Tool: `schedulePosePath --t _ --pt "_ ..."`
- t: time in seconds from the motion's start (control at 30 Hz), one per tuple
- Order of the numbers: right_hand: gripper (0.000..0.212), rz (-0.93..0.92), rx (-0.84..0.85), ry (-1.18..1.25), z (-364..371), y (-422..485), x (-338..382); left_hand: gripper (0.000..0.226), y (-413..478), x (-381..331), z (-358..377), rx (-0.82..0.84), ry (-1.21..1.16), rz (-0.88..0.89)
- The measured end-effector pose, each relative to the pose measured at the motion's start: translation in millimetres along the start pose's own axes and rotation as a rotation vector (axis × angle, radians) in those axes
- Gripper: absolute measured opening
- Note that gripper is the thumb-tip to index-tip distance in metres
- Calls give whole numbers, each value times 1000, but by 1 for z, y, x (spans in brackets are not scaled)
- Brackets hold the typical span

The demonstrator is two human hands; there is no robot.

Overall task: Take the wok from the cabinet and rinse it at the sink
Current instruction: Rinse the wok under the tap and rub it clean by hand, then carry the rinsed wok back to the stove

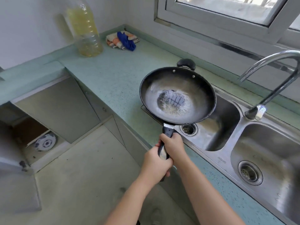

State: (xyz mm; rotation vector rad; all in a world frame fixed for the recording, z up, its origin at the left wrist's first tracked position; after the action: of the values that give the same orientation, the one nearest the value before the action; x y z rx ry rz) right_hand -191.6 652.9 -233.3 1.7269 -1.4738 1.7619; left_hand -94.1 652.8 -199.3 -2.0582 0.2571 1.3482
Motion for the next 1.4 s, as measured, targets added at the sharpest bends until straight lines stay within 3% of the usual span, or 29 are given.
schedulePosePath --t 0.13,0.27,0.47,0.57,1.4 --pt "30 -36 81 -71 24 -14 5 19 -10 5 -20 -96 -9 -7" --pt "15 -90 182 -145 45 -29 11 12 -22 13 -41 -189 -47 -29" --pt "19 -186 339 -232 81 -56 18 35 -39 23 -73 -315 -108 -71" --pt "32 -196 407 -273 100 -73 23 48 -48 27 -92 -361 -159 -76" --pt "24 -325 892 -501 307 -317 -25 50 -200 148 -297 -902 -447 -164"
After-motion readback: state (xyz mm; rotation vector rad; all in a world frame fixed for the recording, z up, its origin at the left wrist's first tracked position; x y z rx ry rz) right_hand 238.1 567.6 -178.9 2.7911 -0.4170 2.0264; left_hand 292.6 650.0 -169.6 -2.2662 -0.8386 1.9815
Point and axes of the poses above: each hand's wrist, its own y-axis towards the middle knuckle, its own z-axis out of the palm, x = y × z, the point moved 1 cm from there along y, towards the middle knuckle, and after that the axes turned 7 degrees about -x, right-handed, at the moved point
